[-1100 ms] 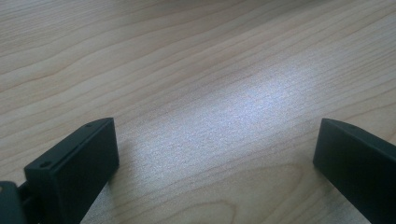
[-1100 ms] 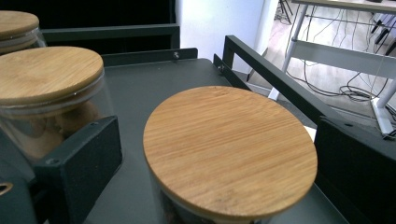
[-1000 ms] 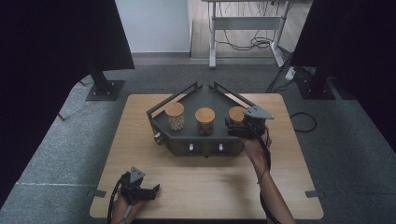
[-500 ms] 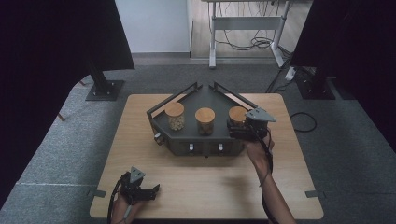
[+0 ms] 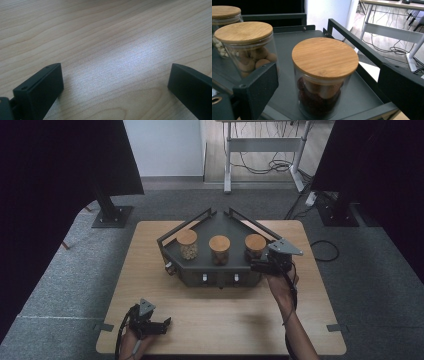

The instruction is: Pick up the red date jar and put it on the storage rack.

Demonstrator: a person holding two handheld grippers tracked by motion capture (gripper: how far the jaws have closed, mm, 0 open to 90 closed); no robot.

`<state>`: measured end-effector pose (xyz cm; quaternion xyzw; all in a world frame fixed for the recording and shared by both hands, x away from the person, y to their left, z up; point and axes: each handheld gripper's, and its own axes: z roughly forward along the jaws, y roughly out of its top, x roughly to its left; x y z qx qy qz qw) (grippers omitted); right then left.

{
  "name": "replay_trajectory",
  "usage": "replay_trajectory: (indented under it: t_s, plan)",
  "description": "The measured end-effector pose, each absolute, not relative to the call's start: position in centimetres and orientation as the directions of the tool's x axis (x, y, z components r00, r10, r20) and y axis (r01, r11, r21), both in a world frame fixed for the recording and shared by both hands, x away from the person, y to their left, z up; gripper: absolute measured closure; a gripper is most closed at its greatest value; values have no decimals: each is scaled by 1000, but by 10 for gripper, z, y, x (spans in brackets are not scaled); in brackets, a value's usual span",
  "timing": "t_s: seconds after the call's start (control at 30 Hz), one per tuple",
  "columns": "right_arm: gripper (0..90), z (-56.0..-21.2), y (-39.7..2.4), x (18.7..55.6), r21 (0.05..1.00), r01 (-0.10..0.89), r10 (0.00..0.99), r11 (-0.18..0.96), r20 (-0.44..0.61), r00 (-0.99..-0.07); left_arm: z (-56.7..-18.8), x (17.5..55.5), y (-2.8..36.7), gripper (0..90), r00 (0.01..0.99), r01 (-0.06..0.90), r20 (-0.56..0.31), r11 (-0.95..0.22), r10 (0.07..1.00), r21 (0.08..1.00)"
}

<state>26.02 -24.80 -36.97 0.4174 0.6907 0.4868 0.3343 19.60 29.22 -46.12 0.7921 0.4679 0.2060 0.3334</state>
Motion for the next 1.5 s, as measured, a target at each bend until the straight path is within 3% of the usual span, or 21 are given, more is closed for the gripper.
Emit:
replay_trajectory:
  t_s: [1.5]
  plan:
    - [36, -375, -282, 211, 950, 256, 886, 179, -42, -463, -462, 196, 292, 0, 476, 604, 14, -338, 879, 722]
